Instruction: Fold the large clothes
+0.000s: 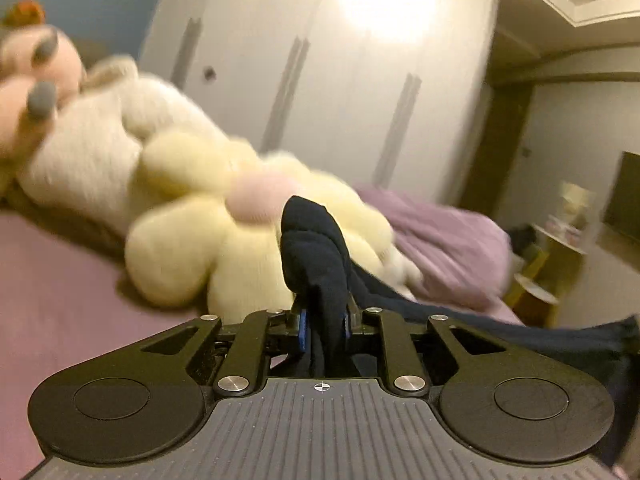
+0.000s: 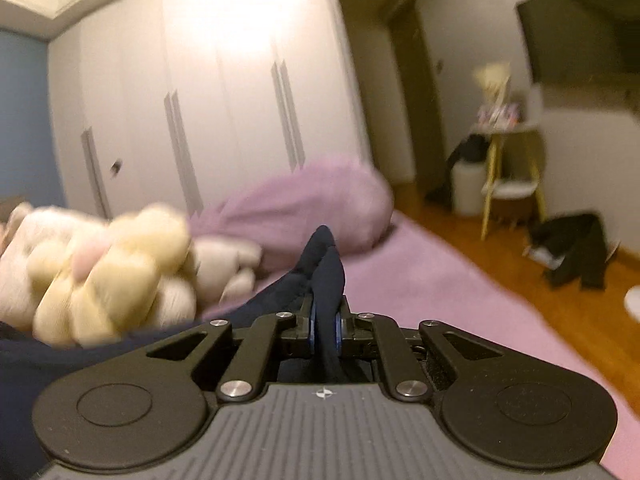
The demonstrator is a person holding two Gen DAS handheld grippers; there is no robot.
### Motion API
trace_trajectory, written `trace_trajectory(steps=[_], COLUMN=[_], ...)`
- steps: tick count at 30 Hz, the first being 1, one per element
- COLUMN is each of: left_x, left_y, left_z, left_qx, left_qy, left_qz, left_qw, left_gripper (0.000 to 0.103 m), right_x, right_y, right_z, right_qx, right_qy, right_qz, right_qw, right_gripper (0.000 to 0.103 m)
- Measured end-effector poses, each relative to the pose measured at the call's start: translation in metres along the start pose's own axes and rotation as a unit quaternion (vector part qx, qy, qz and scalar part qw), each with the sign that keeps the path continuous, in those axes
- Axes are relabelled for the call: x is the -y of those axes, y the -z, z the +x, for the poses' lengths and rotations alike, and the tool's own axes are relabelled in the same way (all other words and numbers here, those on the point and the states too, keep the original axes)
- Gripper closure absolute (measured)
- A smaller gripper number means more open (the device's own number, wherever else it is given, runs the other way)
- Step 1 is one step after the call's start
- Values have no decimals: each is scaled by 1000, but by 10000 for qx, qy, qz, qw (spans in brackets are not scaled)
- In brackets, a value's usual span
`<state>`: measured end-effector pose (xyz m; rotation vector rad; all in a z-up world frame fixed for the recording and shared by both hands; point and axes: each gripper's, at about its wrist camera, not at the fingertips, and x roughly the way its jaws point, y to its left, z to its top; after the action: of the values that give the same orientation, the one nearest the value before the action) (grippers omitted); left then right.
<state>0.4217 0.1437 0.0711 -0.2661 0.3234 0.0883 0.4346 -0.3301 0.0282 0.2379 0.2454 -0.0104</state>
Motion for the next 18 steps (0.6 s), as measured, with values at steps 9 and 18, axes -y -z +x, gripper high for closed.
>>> trace_trajectory(steps=[9,18], left_x=[30,-4], left_y=[84,154], left_z=[139,191], left_qx=[-26,-466], left_qy=[-1242,-1358], left_qz=[568,295], left_qw=[9906,9892], left_gripper=[82,60], right_x=[-41,-30], right_y=[50,128], right_z=[114,184], right_qx=[196,-553], right_qy=[1000,1342], right_qz=[-779,-1316], right_qw=[9917,9806], right_gripper=[94,91])
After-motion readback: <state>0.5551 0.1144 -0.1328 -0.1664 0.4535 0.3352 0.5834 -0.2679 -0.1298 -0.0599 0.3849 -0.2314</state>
